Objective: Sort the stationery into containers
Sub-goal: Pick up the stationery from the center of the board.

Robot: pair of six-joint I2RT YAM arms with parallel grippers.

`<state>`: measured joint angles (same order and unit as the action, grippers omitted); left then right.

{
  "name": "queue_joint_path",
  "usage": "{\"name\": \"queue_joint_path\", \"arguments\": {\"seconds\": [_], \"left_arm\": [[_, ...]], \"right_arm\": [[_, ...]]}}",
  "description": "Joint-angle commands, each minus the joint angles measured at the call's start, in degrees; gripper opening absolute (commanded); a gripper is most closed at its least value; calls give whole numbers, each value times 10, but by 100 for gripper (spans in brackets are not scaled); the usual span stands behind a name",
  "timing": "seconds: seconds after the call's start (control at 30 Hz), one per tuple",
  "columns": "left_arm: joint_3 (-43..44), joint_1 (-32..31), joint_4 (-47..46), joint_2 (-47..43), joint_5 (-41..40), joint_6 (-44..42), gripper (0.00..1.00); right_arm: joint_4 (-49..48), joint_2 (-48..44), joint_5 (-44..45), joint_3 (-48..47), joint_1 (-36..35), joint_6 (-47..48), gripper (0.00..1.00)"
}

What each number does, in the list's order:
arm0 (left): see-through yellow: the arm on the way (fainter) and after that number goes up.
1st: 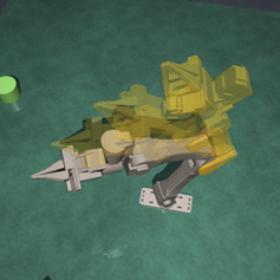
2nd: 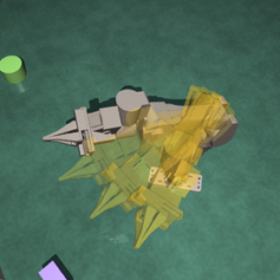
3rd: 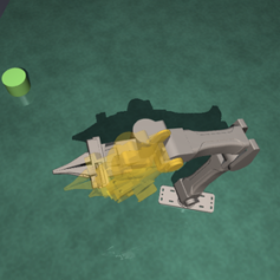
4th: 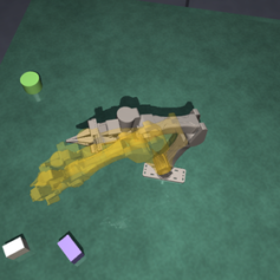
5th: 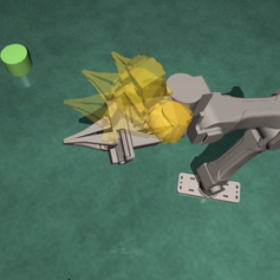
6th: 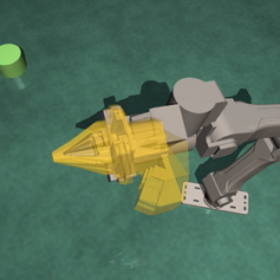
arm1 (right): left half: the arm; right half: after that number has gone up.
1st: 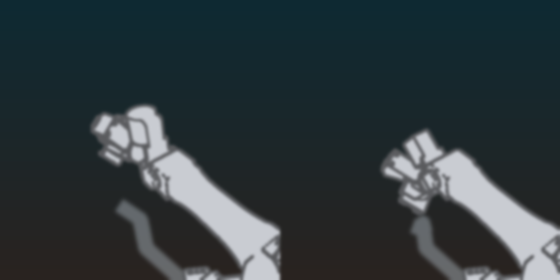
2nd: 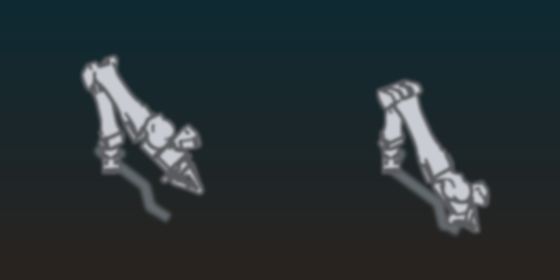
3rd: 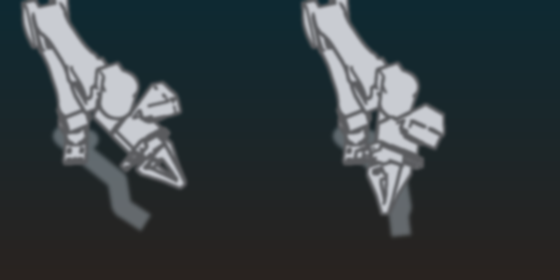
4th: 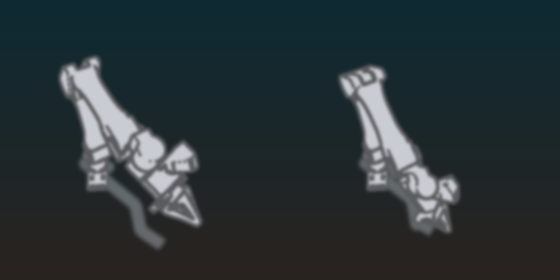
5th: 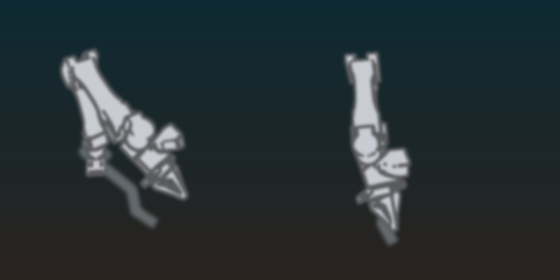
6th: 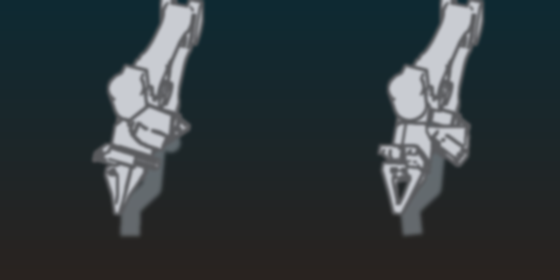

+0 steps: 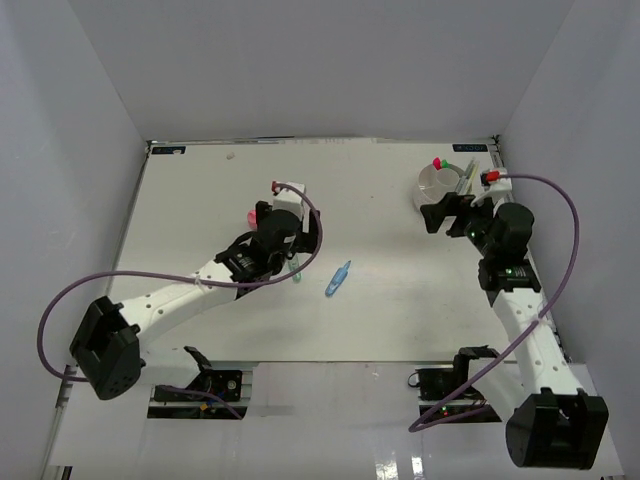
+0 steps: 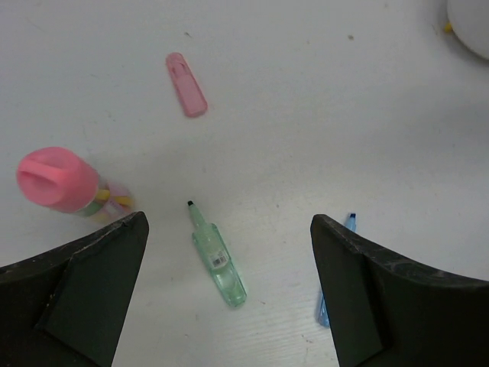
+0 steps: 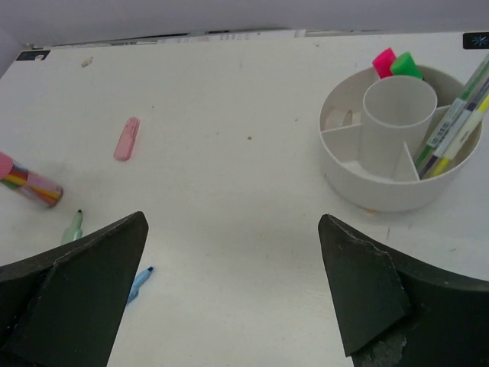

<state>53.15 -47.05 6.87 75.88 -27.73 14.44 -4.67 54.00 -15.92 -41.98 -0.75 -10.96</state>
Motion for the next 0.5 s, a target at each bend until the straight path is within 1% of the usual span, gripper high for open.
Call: {"name": "queue_joint_path", "arguments": {"seconds": [0.0, 0.03, 0.07, 0.1, 0.2, 0.23, 0.27, 0.33, 0.37, 0.43, 0.47], "left_arm": [[-39, 3, -18, -63, -100, 62, 98], [-71, 6, -20, -76, -112, 74, 98], [-89, 7, -25, -100, -136, 97, 98], [-106, 15, -28, -112, -144, 107, 98], [-169, 36, -42, -156, -154, 148, 98], [-187, 56, -52, -165, -150, 153, 98], [-220, 67, -87, -174, -146, 154, 98], [-253, 97, -129, -191, -115, 144, 97], [-282, 103, -181, -194, -104, 134, 97], [-307, 114, -240, -190, -93, 96, 94], [-317, 116, -292, -184, -93, 82, 93]], "right_arm": [[-96, -70, -34, 79, 1, -32, 100], [-105, -98, -32, 99, 1, -41, 94], [-115, -110, -33, 115, 1, -49, 90], [-127, -119, -38, 141, 1, -51, 90], [-127, -134, -59, 167, -4, -44, 90], [-127, -141, -61, 171, -9, -38, 90], [-128, -144, -64, 175, -23, -33, 90], [-127, -158, -56, 184, -38, -25, 90], [-127, -161, -55, 187, -43, -22, 90], [-127, -169, -53, 192, -55, -15, 90], [-128, -172, -52, 194, -58, -14, 90]]}}
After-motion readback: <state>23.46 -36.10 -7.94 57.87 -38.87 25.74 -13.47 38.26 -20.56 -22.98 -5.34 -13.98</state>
